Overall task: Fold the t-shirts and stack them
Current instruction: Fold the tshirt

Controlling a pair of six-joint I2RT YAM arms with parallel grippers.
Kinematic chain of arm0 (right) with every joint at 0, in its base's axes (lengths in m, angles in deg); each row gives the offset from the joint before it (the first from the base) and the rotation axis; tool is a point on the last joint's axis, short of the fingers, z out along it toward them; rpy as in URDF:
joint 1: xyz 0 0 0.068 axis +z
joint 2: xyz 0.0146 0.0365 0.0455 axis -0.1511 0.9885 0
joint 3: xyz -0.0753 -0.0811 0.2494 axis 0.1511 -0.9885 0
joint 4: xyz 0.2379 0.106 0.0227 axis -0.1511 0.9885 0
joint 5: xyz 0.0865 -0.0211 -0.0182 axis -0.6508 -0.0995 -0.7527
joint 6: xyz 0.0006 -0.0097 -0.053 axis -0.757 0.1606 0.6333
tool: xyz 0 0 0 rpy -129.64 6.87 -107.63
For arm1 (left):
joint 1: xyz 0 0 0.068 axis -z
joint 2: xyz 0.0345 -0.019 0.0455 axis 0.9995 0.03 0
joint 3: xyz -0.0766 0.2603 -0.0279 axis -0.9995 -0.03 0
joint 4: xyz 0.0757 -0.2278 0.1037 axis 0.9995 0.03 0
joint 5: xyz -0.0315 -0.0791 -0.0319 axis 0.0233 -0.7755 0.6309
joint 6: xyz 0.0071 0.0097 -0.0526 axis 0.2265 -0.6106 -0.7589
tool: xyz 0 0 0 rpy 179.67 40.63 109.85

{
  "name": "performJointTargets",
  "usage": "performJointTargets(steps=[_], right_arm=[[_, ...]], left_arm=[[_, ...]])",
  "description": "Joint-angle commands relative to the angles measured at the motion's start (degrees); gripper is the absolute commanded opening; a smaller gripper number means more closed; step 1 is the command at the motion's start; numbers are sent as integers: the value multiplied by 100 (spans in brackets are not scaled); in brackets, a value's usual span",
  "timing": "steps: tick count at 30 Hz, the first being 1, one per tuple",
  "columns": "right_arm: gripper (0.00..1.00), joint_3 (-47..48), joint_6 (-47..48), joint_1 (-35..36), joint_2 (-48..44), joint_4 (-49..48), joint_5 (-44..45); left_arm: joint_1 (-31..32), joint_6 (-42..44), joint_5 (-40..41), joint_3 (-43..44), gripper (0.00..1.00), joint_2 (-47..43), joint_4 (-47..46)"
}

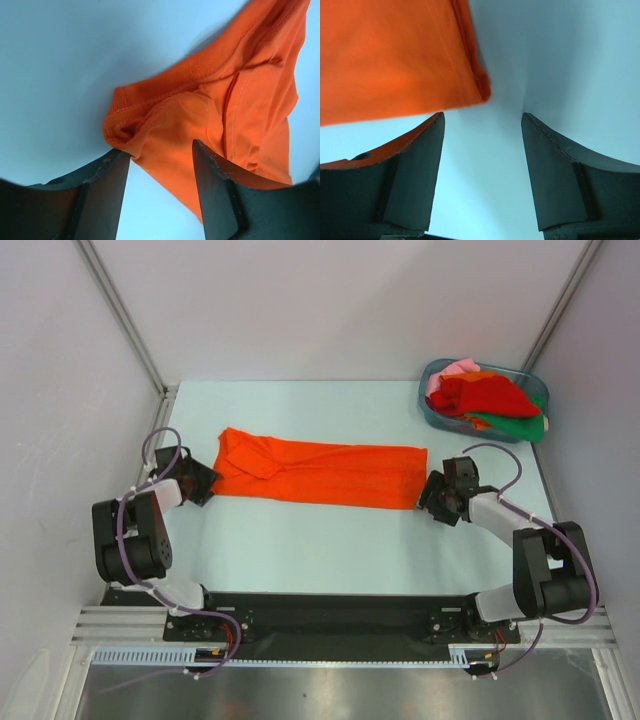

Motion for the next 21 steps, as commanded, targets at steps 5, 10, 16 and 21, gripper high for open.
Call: performJointTargets(steps=[5, 10, 16, 21], right_arm=[[66, 59, -647, -64, 584, -536, -100], [27, -195, -717, -73, 638, -605, -232], [0, -1100, -1208, 585, -451, -212, 57], [1, -1865, -2681, 1797, -1855, 9, 84]], left_arm=[[14, -86, 317, 72, 47, 500, -10], [-4, 63, 221, 467, 20, 842, -158], [5, 257, -122, 1591, 6, 1851, -203], [14, 177, -315, 2286, 7, 2345, -300]])
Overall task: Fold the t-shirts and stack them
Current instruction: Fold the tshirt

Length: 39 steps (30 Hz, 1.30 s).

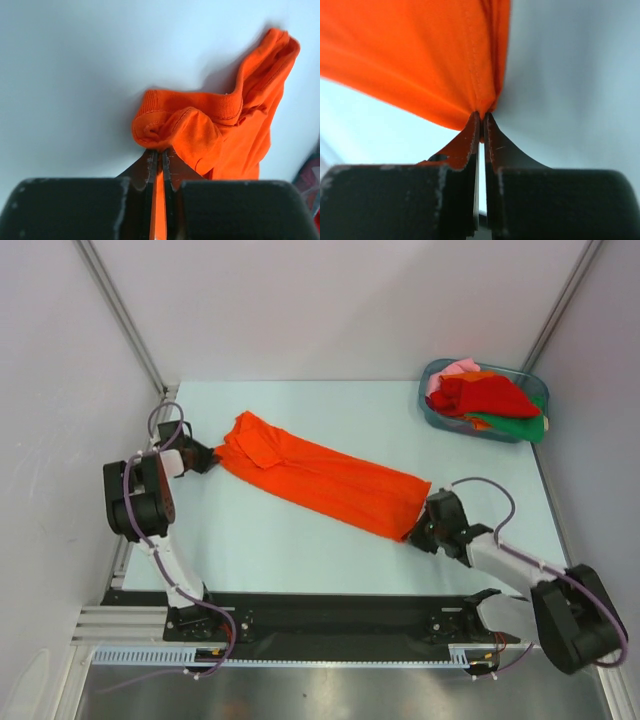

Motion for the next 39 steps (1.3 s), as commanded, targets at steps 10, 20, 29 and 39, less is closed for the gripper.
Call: performJointTargets(steps=[10, 20, 29, 39], right_arm=[[5, -309, -2560, 4683, -91, 127, 1554], [71, 1379, -461, 4834, -374, 1585, 1273], [72, 3380, 3143, 2024, 851, 726, -158], [66, 7947, 3797, 729, 5667, -1050, -2084]], left_arm=[[-54, 862, 79, 2358, 18, 1227, 1029], [-265, 1364, -16, 1772, 60, 289, 1583], [-353, 1347, -1229, 1147, 61, -127, 1294], [-388, 1470, -1581, 1331, 54, 260, 1188]])
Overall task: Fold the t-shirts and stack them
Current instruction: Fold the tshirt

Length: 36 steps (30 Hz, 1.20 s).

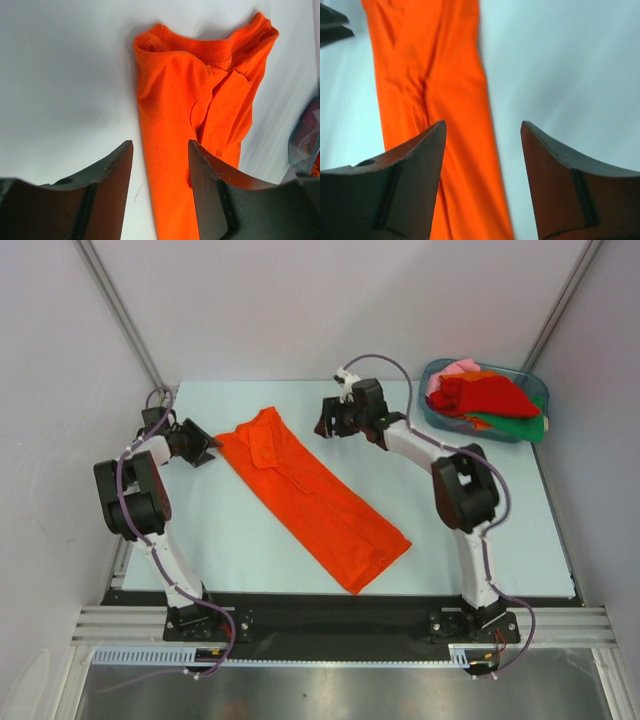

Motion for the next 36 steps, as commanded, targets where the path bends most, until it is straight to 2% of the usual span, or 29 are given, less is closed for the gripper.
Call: performJointTargets(steps=[1, 5, 7, 16, 24, 29, 36], right_arm=[[66, 1638, 242, 14, 1090, -612, -1028], [67, 3151, -4, 49, 2601, -533, -1276], [67, 3660, -241, 76, 2920, -497, -1294], [66, 4322, -610, 172, 3967, -621, -1303], [53, 5245, -1357, 76, 4608, -207, -1496], [40, 5149, -1709, 76, 4662, -365, -1628], [36, 5193, -1920, 41, 4802, -549, -1821]], left_arm=[[-47, 145, -287, 138, 54, 122, -222], [-56, 66, -358, 182, 54, 202, -284], [-56, 75, -270, 199, 56, 202, -284], [-74, 48, -103, 454, 60, 544, -266], [-82, 48, 46, 989, 60, 992, -134], [-91, 83, 12, 1306, 56, 1291, 32], [-91, 30, -41, 1333, 52, 1362, -46]])
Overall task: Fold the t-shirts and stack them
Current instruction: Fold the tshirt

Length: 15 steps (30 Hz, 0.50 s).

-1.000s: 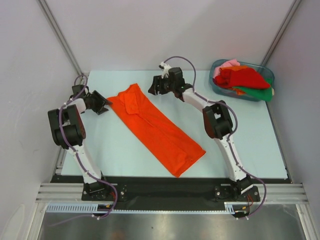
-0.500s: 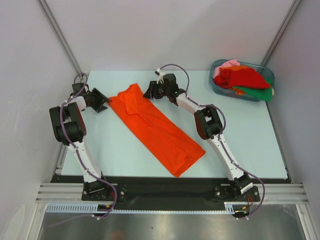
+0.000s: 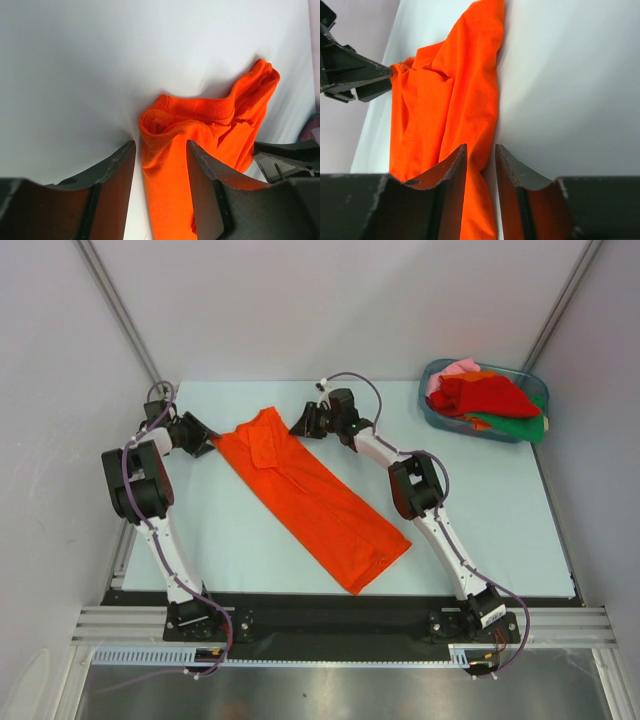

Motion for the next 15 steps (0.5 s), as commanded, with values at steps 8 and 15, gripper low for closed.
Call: performJointTargets(steps=[8, 15], right_arm=[[23, 299, -284, 26, 362, -117, -286], [1, 36, -820, -203, 274, -653, -13]], left_arm=[[-61, 79, -33, 122, 41, 243, 43], [-52, -44, -200, 332, 17, 401, -71]])
